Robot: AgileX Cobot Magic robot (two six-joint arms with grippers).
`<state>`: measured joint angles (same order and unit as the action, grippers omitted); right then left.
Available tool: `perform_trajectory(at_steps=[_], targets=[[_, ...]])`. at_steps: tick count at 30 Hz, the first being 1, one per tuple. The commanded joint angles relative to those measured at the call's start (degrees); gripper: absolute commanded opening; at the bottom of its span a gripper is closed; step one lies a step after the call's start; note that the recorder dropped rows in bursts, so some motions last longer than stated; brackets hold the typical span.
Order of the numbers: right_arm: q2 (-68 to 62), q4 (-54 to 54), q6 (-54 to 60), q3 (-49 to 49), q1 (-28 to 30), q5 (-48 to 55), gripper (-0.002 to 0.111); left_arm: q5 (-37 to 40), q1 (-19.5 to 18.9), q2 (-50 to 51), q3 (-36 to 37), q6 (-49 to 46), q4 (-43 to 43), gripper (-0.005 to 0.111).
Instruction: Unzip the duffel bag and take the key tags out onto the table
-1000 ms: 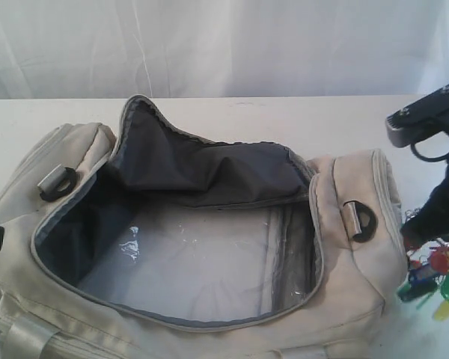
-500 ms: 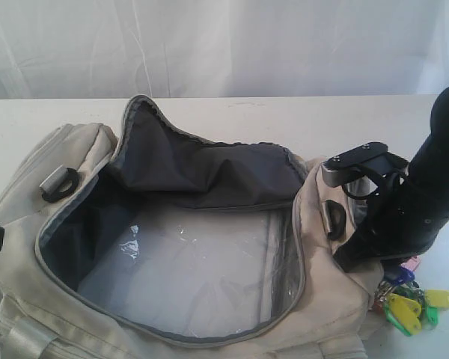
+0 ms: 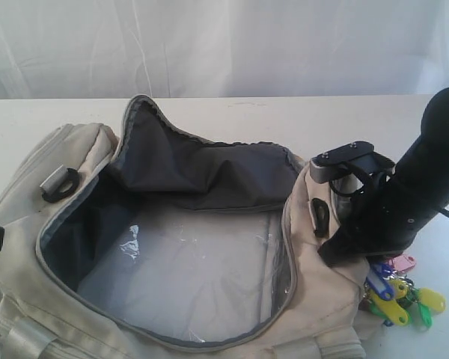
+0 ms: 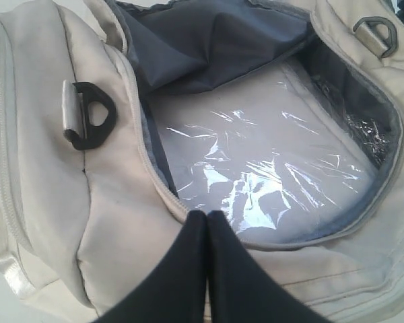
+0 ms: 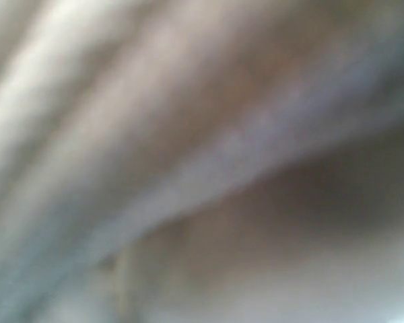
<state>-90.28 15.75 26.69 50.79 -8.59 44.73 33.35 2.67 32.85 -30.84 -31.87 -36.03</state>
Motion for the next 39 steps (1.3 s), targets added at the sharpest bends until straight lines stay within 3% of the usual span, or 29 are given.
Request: perform_trajectory(at_steps=[1,4,7,20,22,24,27,28,39], targets=[[-0.45,2.46,-1.49,-0.21,0.14,-0.39,0.032,0.14,0.41,-0.2,0.37,-0.05,-1.13,0.0],[-0.07,2.36,-3.37,0.15,0.14,1.48,0.05,0.06,0.41,-0.2,0.37,-0.05,-1.13,0.0],[2.09,1.75,-4.15,0.15,0.14,2.53,0.057,-0.07,0.41,-0.2,0.37,-0.05,-1.13,0.0],[18.8,-8.52,-15.59,0.15,0.14,12.0,0.057,-0.07,0.41,-0.2,0.37,-0.05,-1.13,0.0],[22.48,-8.52,-16.59,0.03,0.14,12.55,0.051,-0.07,0.41,-0.2,0.37,-0.05,-1.13,0.0],[26.41,-8.52,-16.59,-0.05,0.14,12.67,0.037,-0.07,0.41,-0.2,0.37,-0.05,-1.13,0.0],[32.37,-8.29,-15.13,-0.21,0.14,12.28,0.005,-0.31,0.41,-0.2,0.37,-0.05,-1.13,0.0],[34.57,-8.04,-14.09,-0.29,0.03,11.84,0.0,-0.31,0.41,-0.2,0.37,-0.05,-1.13,0.0],[52.33,-7.9,-13.7,-10.46,0.03,-7.99,0.0,-1.78,0.41,-0.2,0.37,-1.59,-0.76,0.0]])
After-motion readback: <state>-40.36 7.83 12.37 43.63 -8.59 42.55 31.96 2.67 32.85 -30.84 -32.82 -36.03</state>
